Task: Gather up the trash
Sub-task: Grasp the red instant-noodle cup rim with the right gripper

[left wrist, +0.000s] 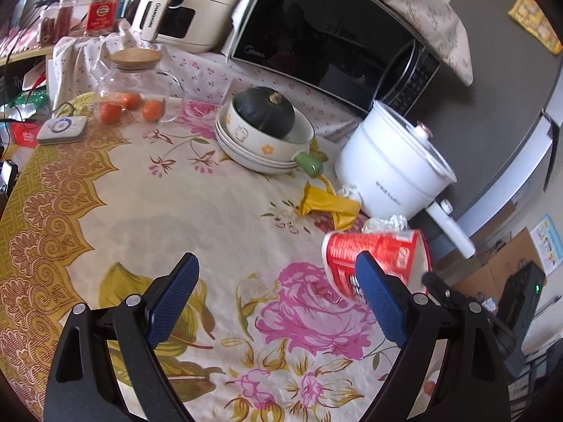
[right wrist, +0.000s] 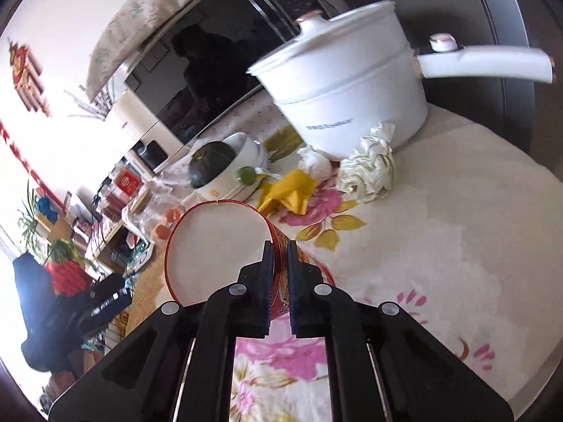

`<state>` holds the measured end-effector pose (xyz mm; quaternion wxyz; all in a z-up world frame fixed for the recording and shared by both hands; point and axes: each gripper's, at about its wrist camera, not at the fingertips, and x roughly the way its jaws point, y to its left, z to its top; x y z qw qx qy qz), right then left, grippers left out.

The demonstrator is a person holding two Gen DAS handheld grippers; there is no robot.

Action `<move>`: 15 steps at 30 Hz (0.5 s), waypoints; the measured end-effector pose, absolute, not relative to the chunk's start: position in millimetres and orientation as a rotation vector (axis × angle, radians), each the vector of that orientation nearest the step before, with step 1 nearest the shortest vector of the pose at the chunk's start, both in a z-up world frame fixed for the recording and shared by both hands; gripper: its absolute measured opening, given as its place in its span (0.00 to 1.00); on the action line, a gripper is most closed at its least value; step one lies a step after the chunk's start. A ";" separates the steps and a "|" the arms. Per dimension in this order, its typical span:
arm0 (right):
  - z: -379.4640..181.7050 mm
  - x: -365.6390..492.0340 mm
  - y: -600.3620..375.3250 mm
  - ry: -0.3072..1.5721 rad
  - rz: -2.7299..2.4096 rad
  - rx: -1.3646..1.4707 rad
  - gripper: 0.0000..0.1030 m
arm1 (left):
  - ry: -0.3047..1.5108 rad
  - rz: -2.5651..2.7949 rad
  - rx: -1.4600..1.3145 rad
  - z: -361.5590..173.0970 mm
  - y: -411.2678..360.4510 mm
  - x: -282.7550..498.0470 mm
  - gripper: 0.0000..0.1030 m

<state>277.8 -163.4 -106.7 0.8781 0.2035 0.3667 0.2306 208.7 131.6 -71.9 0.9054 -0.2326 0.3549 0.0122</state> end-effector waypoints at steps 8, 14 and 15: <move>-88.1 237.5 -163.7 0.733 0.497 0.393 0.06 | 0.717 0.027 -0.510 -64.5 136.1 205.5 0.85; -86.5 218.0 -189.2 0.731 0.449 0.404 0.06 | 0.800 -0.011 -0.458 -84.1 122.1 243.5 0.88; -86.0 216.1 -198.2 0.731 0.435 0.407 0.06 | 0.822 -0.026 -0.402 -90.4 112.8 257.1 0.88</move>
